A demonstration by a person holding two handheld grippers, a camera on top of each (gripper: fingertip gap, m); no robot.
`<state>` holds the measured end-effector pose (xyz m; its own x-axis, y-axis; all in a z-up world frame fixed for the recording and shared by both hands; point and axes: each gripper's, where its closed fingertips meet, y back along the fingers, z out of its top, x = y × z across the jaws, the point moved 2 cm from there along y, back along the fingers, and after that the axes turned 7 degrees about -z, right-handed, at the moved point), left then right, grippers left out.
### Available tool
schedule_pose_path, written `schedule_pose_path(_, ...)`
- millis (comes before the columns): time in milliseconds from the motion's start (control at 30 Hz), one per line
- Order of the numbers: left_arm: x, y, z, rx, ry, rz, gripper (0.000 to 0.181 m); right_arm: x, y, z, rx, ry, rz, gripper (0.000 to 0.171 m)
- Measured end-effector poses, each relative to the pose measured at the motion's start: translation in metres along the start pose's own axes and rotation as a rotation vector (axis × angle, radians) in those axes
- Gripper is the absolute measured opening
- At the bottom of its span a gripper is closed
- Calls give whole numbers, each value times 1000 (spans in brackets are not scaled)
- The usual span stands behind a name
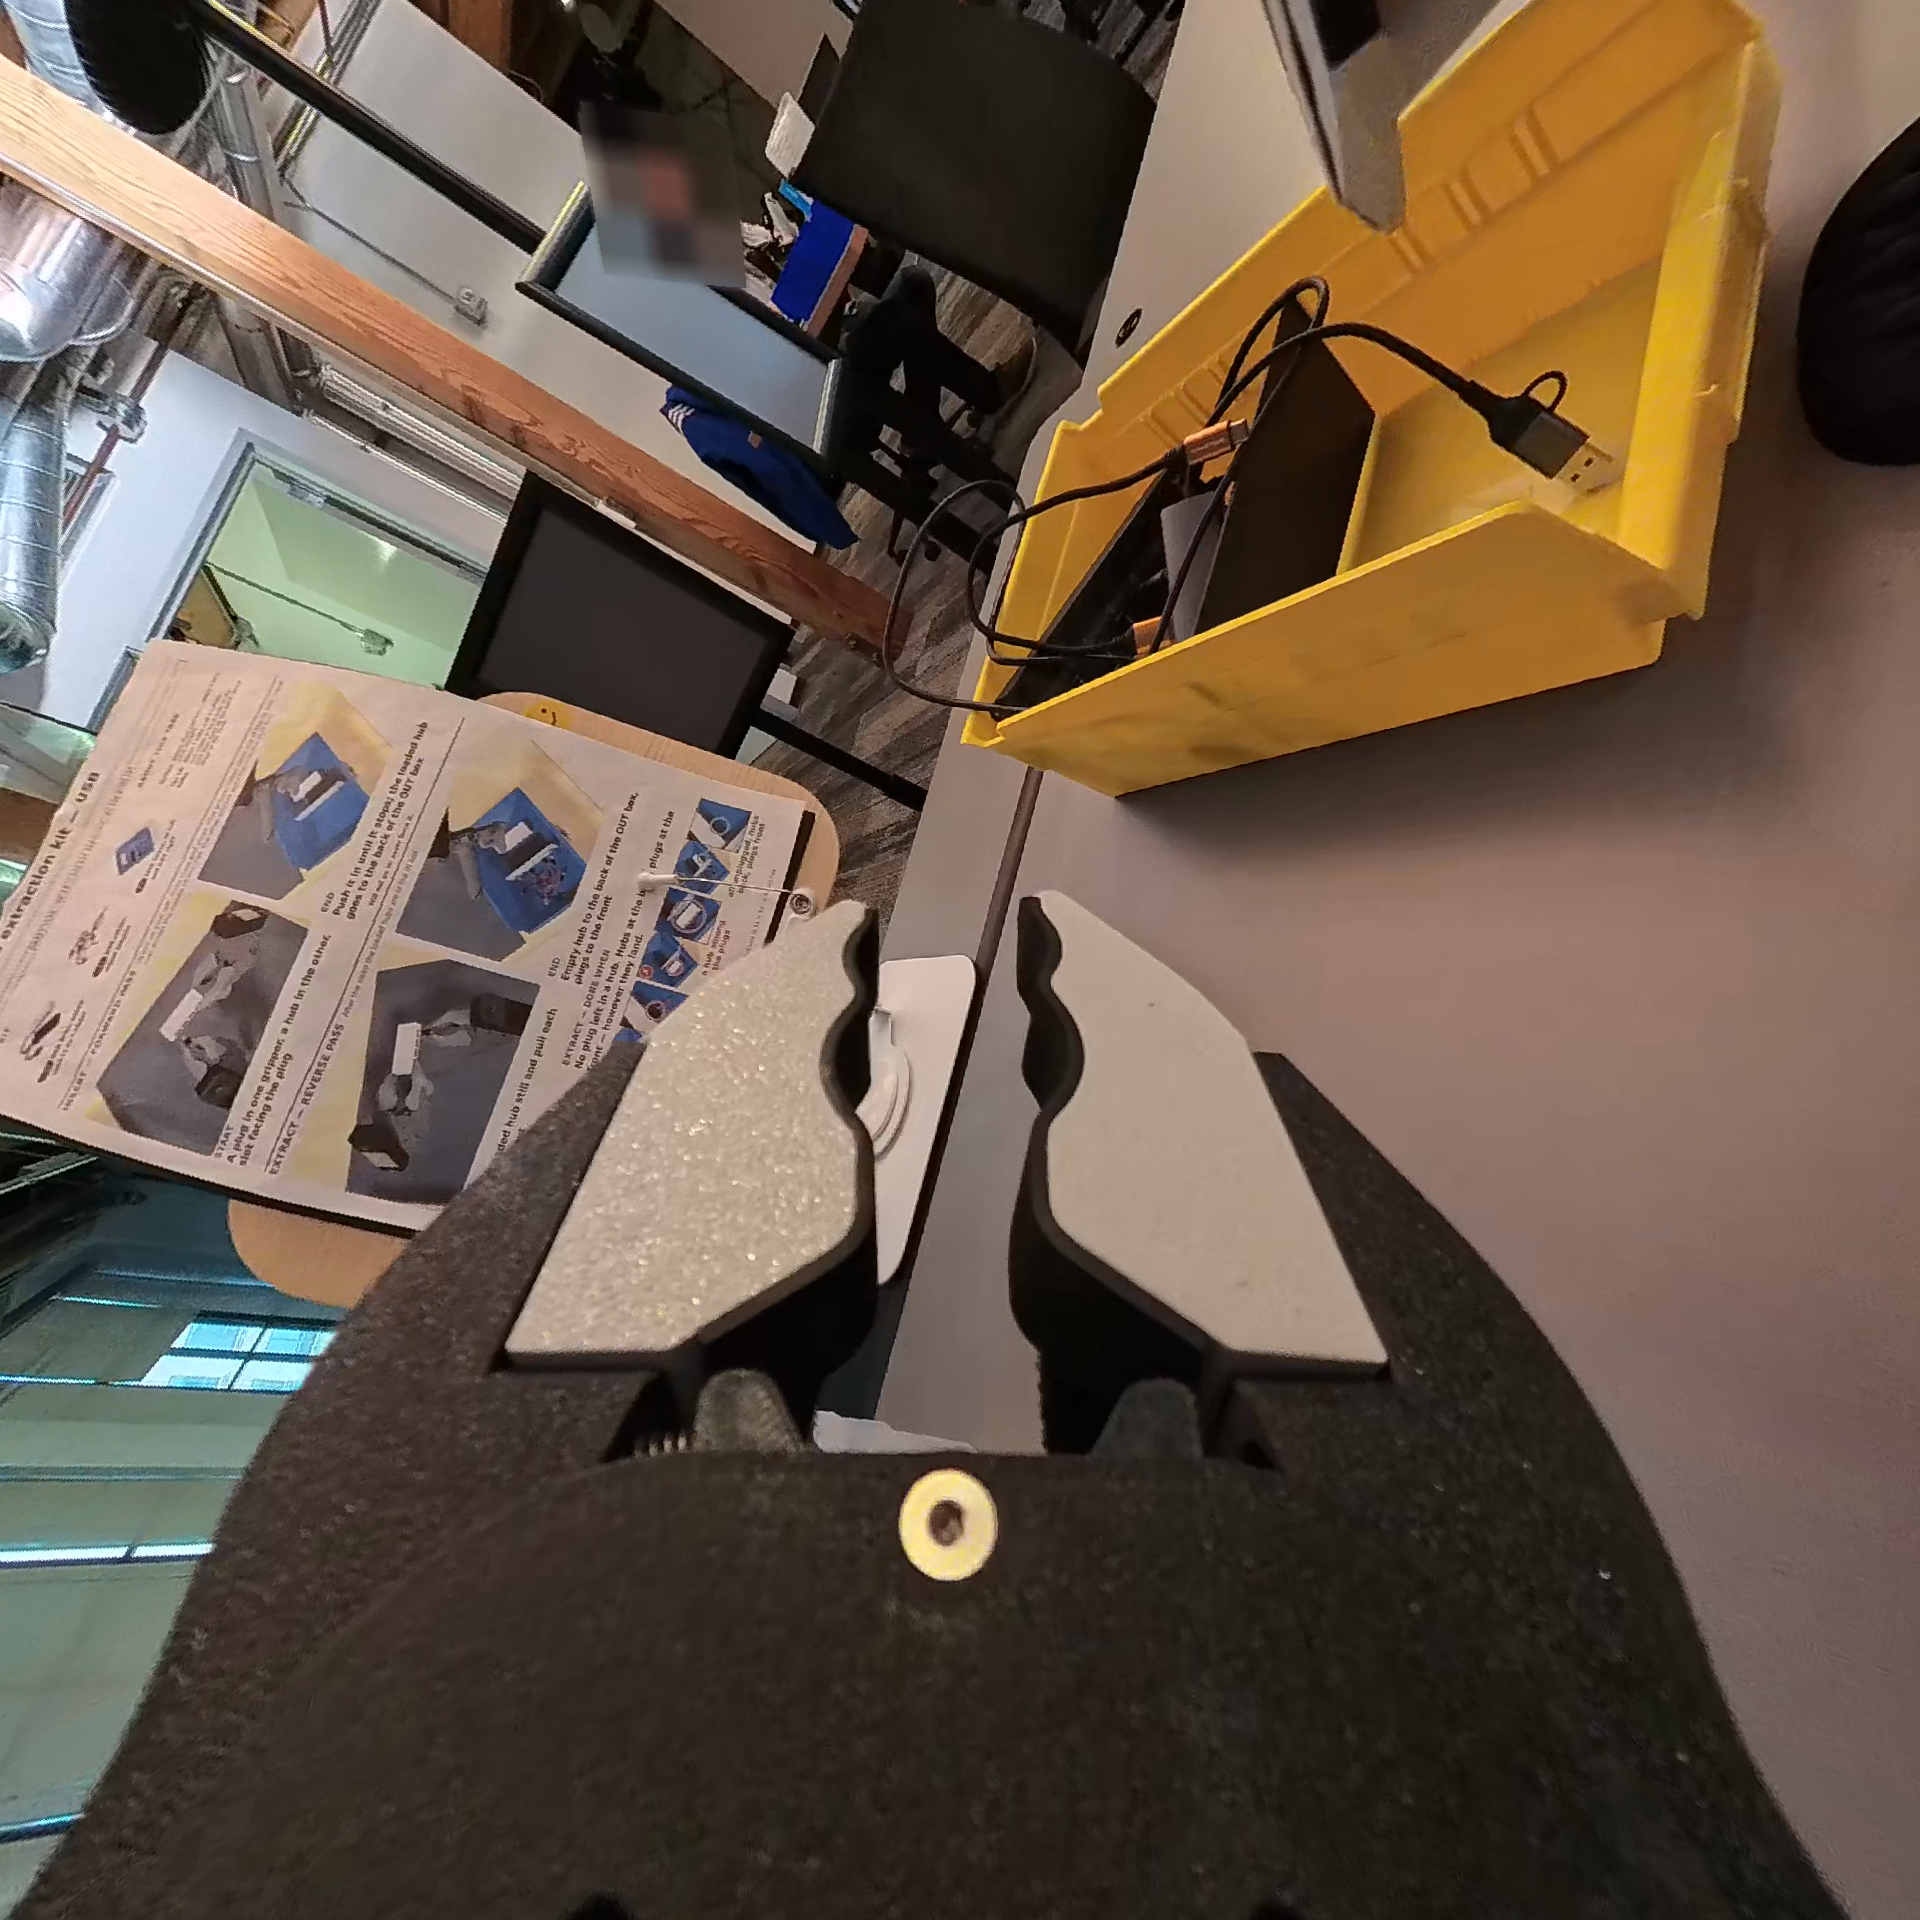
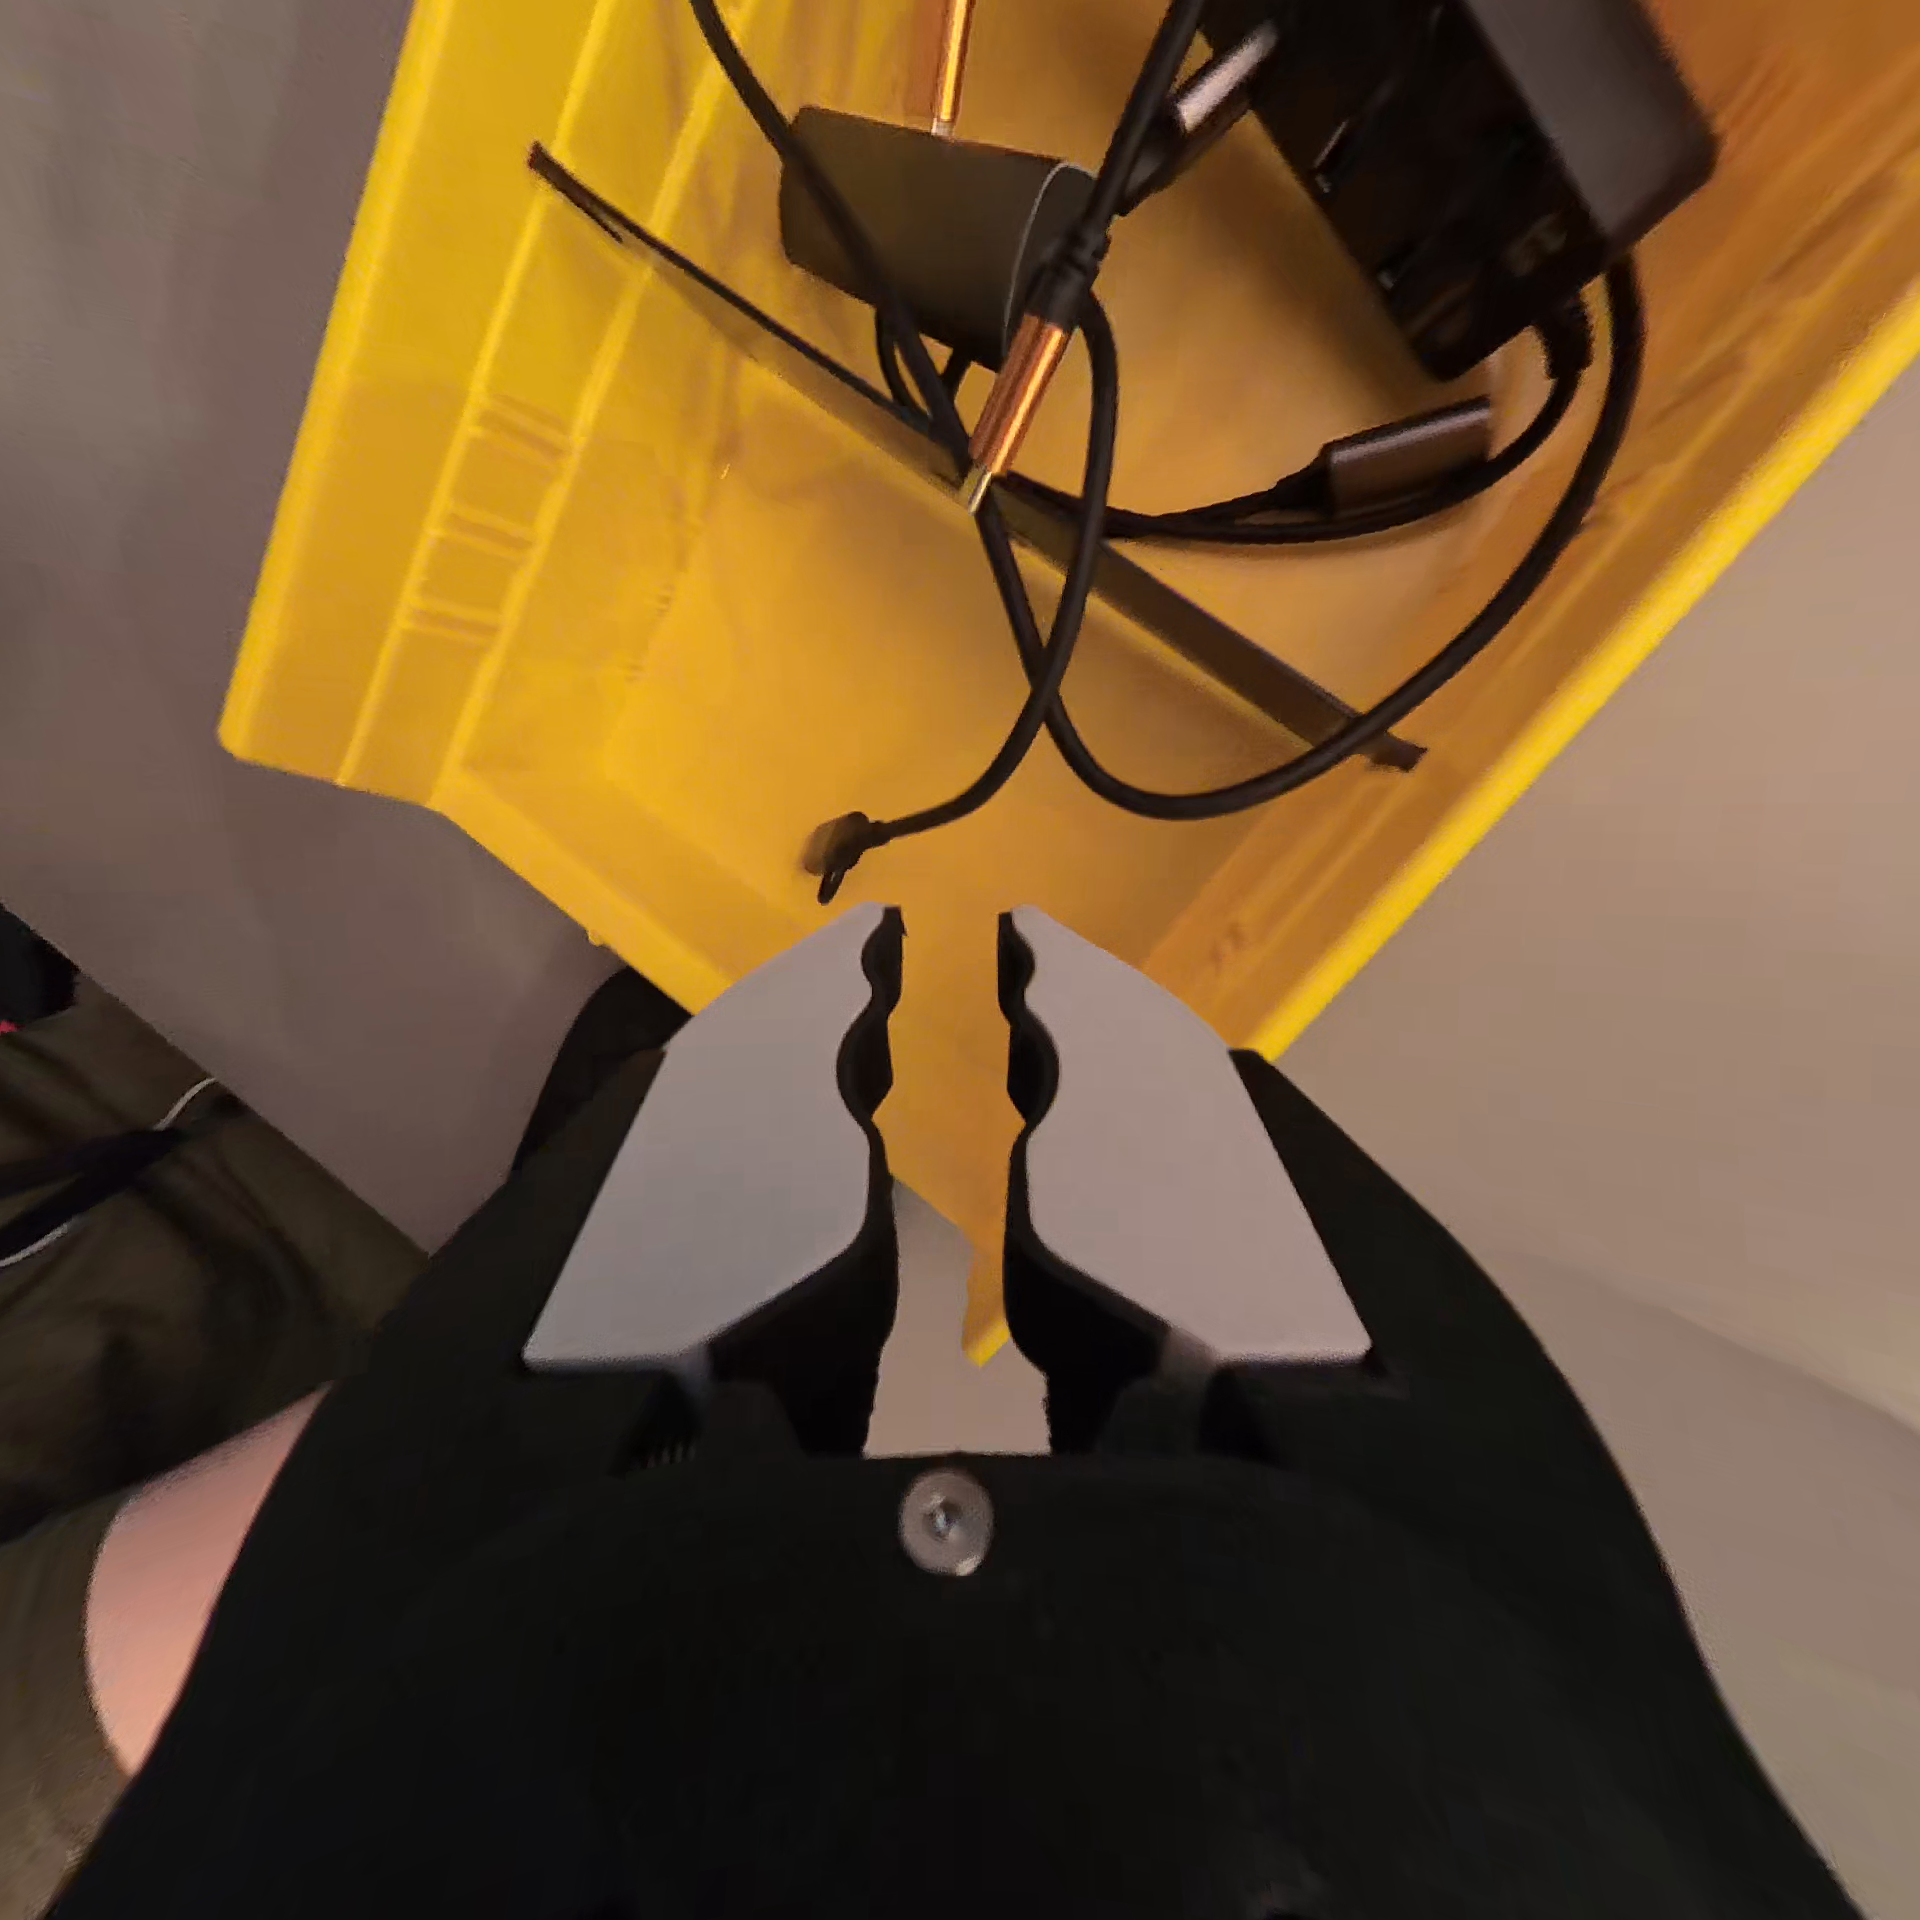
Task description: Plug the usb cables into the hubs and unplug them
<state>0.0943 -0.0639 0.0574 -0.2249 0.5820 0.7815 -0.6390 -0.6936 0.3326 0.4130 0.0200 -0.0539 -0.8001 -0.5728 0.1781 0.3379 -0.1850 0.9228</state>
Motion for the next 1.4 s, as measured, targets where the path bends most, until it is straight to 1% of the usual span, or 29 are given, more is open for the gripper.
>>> schedule_pose_path(133, 2, 0, -1, 7, 1, 13, 25, -6, -15, 8, 43, -14, -2, 18)
schedule_pose_path(233, 3, 1, -1, 3, 5, 17, 25, -1, -24, 15, 45, -7, 53, 18)
schedule_pose_path(300, 4, 1, -2, 7, 3, 20, 25, 1, -28, 13, 80, 0, 73, 9)
schedule_pose_path(367, 4, 0, -4, 15, 1, 23, 25, 2, -27, 8, 117, 20, 62, 8)
schedule_pose_path(400, 5, 0, -4, 18, 0, 24, 24, 4, -24, 9, 106, 40, 52, 7)
schedule_pose_path(500, 4, 0, -5, 21, -1, 21, 24, 3, -5, 22, 9, 96, -49, 5)
schedule_pose_path(633, 4, -1, -5, 24, -6, 25, 24, -15, 23, 48, -152, 172, -316, 5)
schedule_pose_path(667, 4, -1, -5, 24, -6, 25, 24, -15, 30, 57, -206, 198, -355, 4)
schedule_pose_path(767, 4, -1, -5, 27, -11, 26, 24, -6, 44, 87, -394, 303, -417, 4)
schedule_pose_path(833, 3, -2, -5, 28, -11, 25, 25, 5, 48, 108, -519, 347, -408, 4)
schedule_pose_path(867, 3, -2, -5, 29, -10, 23, 24, 9, 47, 116, -559, 352, -392, 4)
schedule_pose_path(933, 3, -3, -7, 38, -12, 23, 25, 8, 43, 131, -617, 351, -418, 4)
schedule_pose_path(1000, 3, -3, -8, 48, -13, 24, 25, 7, 28, 134, -598, 344, -367, 3)
schedule_pose_path(1100, 4, -3, -8, 44, -10, 25, 25, -7, 3, 125, -490, 318, -334, 1)
schedule_pose_path(1200, 4, -3, -9, 47, -9, 26, 25, -24, -5, 119, -434, 314, -399, 1)
schedule_pose_path(1400, 1, -6, -11, 59, -12, 16, 24, -47, -28, 114, -363, 254, -428, 1)
